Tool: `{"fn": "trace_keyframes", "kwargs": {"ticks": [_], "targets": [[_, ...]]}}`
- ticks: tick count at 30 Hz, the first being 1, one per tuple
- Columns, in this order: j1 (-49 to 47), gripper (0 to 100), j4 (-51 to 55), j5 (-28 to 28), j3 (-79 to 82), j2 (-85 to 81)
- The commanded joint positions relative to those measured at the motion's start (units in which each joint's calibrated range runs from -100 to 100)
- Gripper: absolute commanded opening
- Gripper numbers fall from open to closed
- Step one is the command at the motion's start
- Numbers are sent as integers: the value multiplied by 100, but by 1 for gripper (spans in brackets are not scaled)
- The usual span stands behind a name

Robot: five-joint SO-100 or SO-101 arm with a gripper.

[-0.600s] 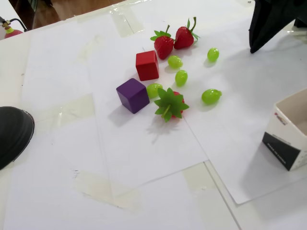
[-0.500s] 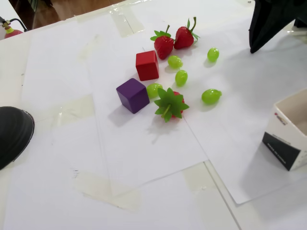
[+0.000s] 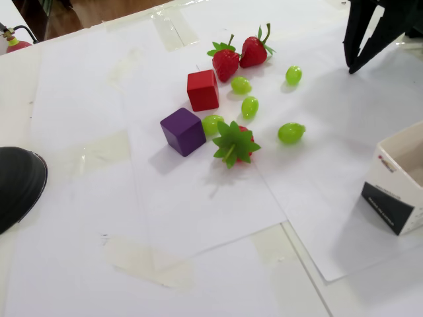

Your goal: Put the red cube on top of the purple cube

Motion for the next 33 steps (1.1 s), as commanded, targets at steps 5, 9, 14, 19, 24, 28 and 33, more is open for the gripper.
{"fn": "trace_keyframes", "kwargs": {"ticks": [5, 9, 14, 19, 24, 28, 33], "targets": [[-25, 0, 29, 24, 0, 23], [-25, 0, 29, 24, 0, 23], [-25, 0, 29, 24, 0, 23], [-25, 0, 29, 24, 0, 23], [-25, 0, 29, 24, 0, 23], [-25, 0, 37, 44, 0, 23], [-10, 0, 37, -20, 0, 23]]}}
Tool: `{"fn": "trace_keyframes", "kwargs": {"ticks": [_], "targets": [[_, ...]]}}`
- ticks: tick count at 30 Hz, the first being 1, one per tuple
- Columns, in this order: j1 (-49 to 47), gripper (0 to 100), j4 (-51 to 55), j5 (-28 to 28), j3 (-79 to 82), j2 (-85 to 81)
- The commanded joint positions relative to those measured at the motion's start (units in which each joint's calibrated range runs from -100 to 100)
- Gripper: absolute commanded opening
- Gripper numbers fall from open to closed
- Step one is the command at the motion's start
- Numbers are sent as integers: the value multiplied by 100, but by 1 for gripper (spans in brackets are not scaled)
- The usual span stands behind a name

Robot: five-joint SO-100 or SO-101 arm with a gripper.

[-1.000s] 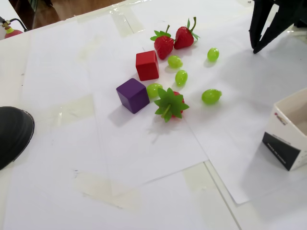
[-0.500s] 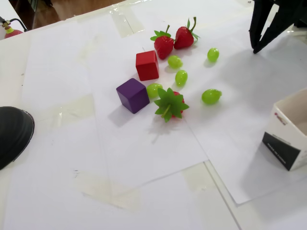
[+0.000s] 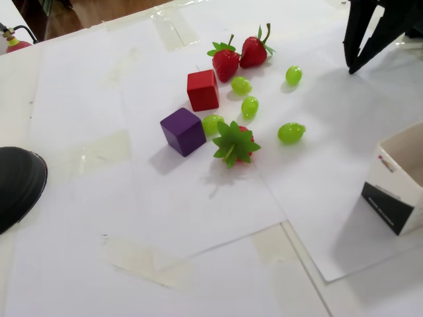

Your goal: Put the red cube on top of the purple cube

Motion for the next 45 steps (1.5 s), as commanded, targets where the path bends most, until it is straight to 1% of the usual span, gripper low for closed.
{"fn": "trace_keyframes", "kwargs": {"ticks": [1, 6, 9, 12, 15, 18, 24, 31, 33, 37, 45], "targets": [[-2, 0, 29, -93, 0, 23], [-17, 0, -28, -215, 0, 23], [-17, 0, -192, -542, 0, 117], [12, 0, -486, -718, -109, 367], [5, 0, -756, -640, -364, 616], [27, 0, -739, -567, -736, 857], [159, 0, -510, -484, -2182, 1760], [225, 0, 315, -493, -4745, 3600], [225, 0, 380, -488, -5336, 4073], [152, 0, 772, -723, -6564, 5208], [71, 0, 928, -947, -8109, 6790]]}}
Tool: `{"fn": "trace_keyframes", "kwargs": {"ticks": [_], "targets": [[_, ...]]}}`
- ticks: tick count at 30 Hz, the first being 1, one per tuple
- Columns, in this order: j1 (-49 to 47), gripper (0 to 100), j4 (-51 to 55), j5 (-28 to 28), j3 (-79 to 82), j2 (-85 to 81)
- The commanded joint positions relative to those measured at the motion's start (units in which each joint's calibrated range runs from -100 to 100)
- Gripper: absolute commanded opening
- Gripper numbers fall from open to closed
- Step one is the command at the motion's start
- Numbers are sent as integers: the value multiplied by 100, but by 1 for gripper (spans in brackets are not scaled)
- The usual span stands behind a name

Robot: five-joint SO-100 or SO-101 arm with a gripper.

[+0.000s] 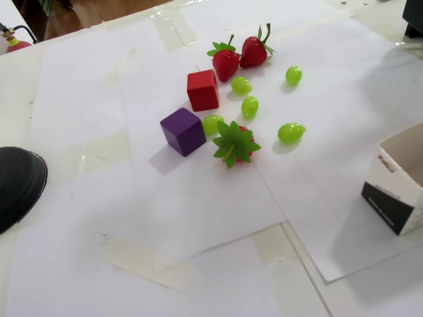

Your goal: Put the red cube on top of the purple cube

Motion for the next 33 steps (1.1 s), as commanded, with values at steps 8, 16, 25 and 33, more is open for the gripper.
{"fn": "trace_keyframes", "kwargs": {"ticks": [8, 16, 25, 33], "targets": [[-226, 0, 448, -234, -3268, 2518], [-255, 0, 930, -332, -5413, 4151], [-174, 0, 1167, -366, -6450, 5493], [-189, 0, 832, -386, -6404, 6456]]}}
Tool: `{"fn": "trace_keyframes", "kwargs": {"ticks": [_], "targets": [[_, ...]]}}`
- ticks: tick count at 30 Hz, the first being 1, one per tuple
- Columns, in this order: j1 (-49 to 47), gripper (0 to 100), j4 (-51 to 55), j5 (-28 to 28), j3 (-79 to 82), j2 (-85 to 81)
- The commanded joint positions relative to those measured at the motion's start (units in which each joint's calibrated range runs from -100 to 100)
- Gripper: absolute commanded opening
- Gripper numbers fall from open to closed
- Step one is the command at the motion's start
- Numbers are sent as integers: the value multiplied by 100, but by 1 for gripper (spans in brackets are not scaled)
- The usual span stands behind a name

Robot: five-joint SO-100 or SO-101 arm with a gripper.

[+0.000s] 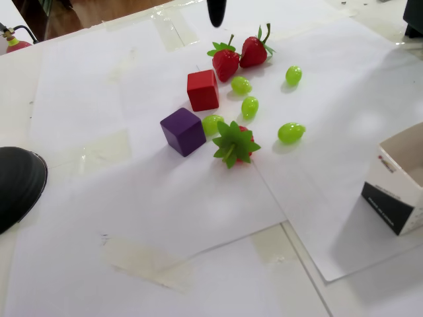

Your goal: Put the red cube on top of the purple cube

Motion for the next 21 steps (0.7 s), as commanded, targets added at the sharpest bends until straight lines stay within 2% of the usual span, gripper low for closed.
{"fn": "trace_keyframes", "kwargs": {"ticks": [1, 6, 11, 13, 15, 21], "targets": [[-9, 0, -351, -44, -277, 191], [-90, 2, -1143, 10, 159, 432], [-127, 7, -1135, -44, 314, 569], [-127, 11, -1151, 78, 314, 621], [-141, 21, -1258, 317, 268, 638], [-127, 28, -1298, 264, 277, 673]]}}
